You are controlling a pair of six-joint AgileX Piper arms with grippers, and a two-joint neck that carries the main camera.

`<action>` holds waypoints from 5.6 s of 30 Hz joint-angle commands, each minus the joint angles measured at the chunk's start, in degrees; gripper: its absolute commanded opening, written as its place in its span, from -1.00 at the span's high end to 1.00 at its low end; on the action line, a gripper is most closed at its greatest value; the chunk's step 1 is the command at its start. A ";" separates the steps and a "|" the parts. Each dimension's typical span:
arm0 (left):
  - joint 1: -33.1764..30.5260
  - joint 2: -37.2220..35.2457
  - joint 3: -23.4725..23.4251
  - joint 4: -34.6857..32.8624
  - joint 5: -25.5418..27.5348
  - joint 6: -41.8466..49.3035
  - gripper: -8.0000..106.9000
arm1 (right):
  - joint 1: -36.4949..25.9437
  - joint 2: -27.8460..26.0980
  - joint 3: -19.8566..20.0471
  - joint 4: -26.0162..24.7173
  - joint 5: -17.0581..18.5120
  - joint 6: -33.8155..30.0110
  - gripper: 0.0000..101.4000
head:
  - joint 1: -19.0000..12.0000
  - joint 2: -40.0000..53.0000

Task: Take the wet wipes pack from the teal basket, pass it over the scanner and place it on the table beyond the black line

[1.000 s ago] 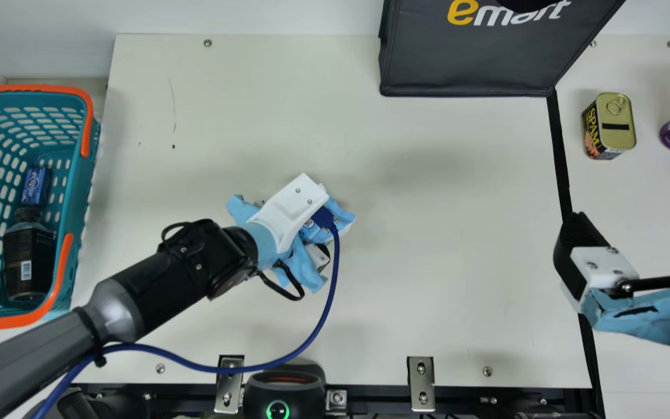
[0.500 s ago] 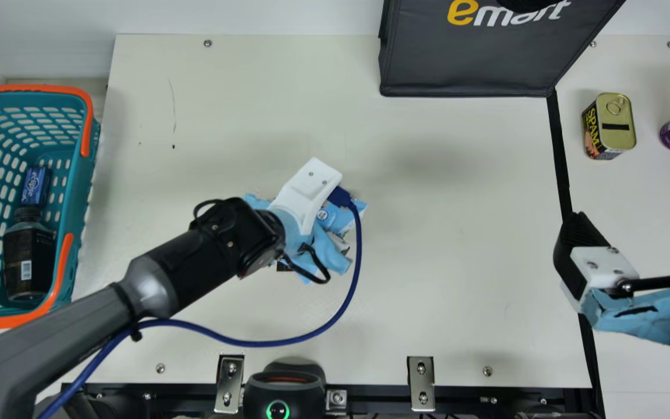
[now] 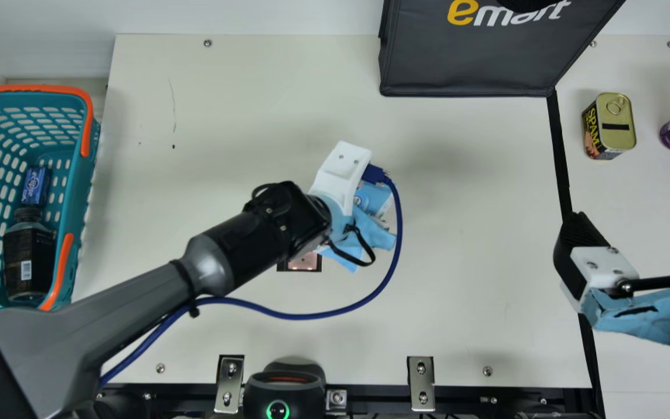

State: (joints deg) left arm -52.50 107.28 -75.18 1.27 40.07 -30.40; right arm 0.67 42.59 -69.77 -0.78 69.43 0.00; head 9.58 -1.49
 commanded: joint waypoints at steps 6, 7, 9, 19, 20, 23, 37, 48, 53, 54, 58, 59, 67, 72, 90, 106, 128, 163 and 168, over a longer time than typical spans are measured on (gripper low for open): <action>-0.96 3.91 -3.83 1.43 -0.02 -5.76 0.65 | 0.00 0.00 0.00 0.00 0.00 0.00 -0.87 | -1.66 -0.09; -1.12 4.37 -4.25 1.63 -0.01 -6.45 0.59 | 0.00 0.00 0.00 0.00 0.00 0.00 -0.87 | -1.66 -0.09; -1.35 5.16 -4.93 1.96 0.00 -7.61 0.48 | 0.00 0.00 0.00 0.00 0.00 0.00 -0.87 | -1.66 -0.09; -2.09 7.30 -6.83 1.71 0.23 -10.29 -0.10 | 0.00 0.00 0.00 0.00 0.00 0.00 -0.87 | -1.66 -0.09; -2.10 7.26 -6.81 1.56 0.22 -10.25 -0.16 | 0.00 0.00 0.00 0.00 0.00 0.00 -0.87 | -1.66 -0.09; -1.94 6.87 -6.52 0.91 -0.01 -10.02 -0.34 | 0.00 0.00 0.00 0.00 0.02 0.00 -0.87 | -1.66 -0.09; 2.65 -0.92 -0.57 -10.23 -4.63 -1.55 -0.71 | 0.00 0.00 0.00 0.00 0.02 0.00 -0.87 | -1.66 -0.09; 8.58 -10.29 7.40 -17.01 -6.30 8.79 -0.71 | 0.00 0.00 0.00 0.00 0.02 0.00 -0.87 | -1.66 -0.09; 12.04 -15.20 11.42 -19.14 -6.25 12.86 -0.71 | 0.00 0.00 0.00 0.00 0.02 0.00 -0.87 | -1.66 -0.09; 12.82 -16.23 12.25 -19.52 -6.17 13.68 -0.71 | 0.00 0.00 0.00 0.00 0.02 0.00 -0.87 | -1.66 -0.09; 16.02 -20.53 15.43 -20.26 -5.54 16.52 -0.71 | 0.00 0.00 0.00 0.00 0.02 0.00 -0.87 | -1.66 -0.09; 16.85 -21.61 16.17 -20.08 -5.33 17.11 -0.71 | 0.00 0.00 0.00 0.00 0.02 0.00 -0.87 | -1.66 -0.09; 22.88 -31.61 20.99 -15.13 -2.03 19.90 -0.71 | 0.00 0.00 0.00 0.00 0.02 0.00 -0.87 | -1.66 -0.09; 25.39 -38.10 22.00 -10.22 2.05 20.46 -0.71 | 0.00 0.00 0.00 0.00 0.02 0.00 -0.87 | -1.66 -0.09; 39.82 -52.26 11.94 -6.39 19.59 32.26 -0.71 | 0.00 0.00 0.00 0.00 0.08 0.00 -0.87 | -1.66 -0.09; 41.00 -52.45 11.10 -6.64 20.49 33.09 -0.71 | 0.92 0.37 0.24 0.41 0.15 -0.08 -0.87 | -1.66 -0.09; 41.00 -52.45 11.10 -6.64 20.49 33.09 -0.71 | 9.93 15.17 2.82 11.61 -1.36 -4.75 -0.87 | -1.66 -0.09; 41.00 -52.45 11.10 -6.64 20.49 33.09 -0.71 | 34.25 51.50 -6.76 -7.25 -7.97 36.41 -0.87 | -1.66 -0.09; 41.00 -52.45 11.10 -6.64 20.49 33.09 -0.71 | 36.15 55.64 -8.69 -10.15 -6.72 43.52 -0.87 | -1.66 -0.09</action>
State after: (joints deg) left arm -11.50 54.83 -64.08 -5.37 60.56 2.69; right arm 36.55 96.96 -78.14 -10.24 62.18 39.79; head 9.58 -1.49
